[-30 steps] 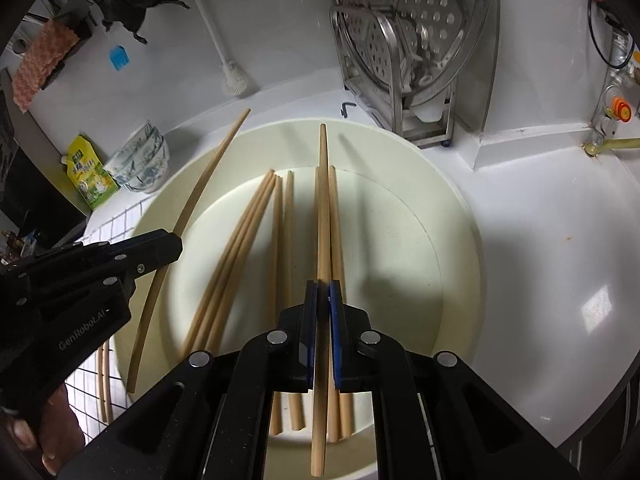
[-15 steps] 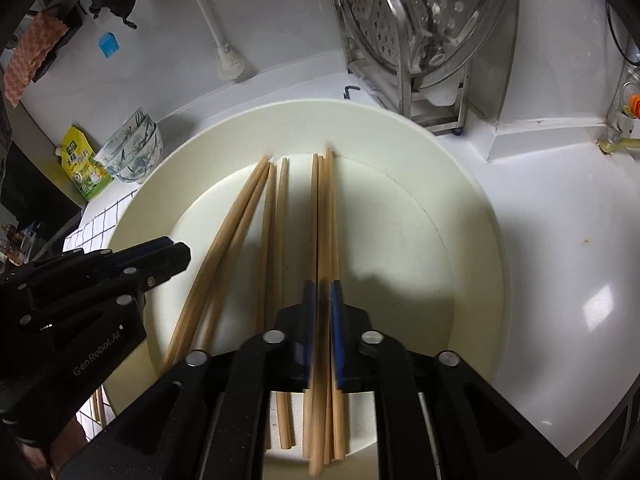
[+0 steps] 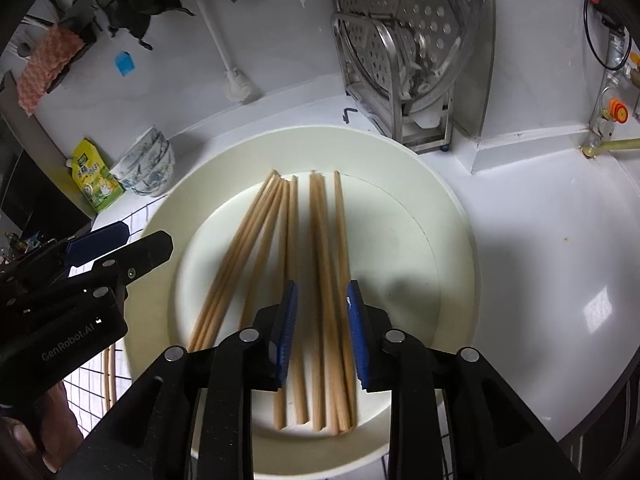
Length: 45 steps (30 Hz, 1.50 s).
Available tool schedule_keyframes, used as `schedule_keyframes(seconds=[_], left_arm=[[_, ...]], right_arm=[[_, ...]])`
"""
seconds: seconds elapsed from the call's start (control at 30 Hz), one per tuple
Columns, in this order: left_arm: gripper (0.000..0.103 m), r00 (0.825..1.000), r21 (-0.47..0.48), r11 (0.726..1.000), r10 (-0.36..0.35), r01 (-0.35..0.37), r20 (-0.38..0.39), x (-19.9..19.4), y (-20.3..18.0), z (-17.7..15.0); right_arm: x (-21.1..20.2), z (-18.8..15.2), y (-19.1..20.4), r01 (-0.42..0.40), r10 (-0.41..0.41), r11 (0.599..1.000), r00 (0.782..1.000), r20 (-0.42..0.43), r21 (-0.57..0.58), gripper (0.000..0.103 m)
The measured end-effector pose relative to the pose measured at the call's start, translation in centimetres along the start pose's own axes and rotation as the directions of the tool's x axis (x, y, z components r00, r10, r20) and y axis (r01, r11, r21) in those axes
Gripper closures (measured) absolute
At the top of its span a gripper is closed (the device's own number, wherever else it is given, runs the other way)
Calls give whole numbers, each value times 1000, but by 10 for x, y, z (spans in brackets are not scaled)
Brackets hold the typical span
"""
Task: Organize utensils
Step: 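Move both open tools back to the last two chopsticks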
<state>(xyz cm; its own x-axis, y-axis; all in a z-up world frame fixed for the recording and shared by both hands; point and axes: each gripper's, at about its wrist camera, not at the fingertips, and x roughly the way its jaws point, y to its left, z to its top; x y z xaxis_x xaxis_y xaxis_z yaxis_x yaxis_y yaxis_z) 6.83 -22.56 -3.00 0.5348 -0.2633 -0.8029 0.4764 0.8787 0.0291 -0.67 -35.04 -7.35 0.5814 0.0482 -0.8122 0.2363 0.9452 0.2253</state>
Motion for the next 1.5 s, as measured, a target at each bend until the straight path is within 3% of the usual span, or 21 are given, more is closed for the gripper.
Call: schedule_keyframes(seconds=[0.37, 0.77, 1.13, 1.5], left_arm=[[32, 998, -56, 998, 32, -29, 55, -46, 47, -24], [18, 993, -161, 982, 107, -96, 56, -74, 133, -64], [12, 970, -273, 933, 241, -233, -4, -84, 219, -123], [11, 964, -318, 910, 244, -264, -103, -62, 263, -178]], right_arm=[[-28, -17, 44, -14, 15, 999, 1000, 24, -36, 60], [-27, -37, 127, -72, 71, 988, 997, -8, -139, 52], [-8, -62, 203, -158, 147, 958, 987, -65, -240, 49], [52, -101, 254, -155, 106, 940, 979, -174, -302, 49]])
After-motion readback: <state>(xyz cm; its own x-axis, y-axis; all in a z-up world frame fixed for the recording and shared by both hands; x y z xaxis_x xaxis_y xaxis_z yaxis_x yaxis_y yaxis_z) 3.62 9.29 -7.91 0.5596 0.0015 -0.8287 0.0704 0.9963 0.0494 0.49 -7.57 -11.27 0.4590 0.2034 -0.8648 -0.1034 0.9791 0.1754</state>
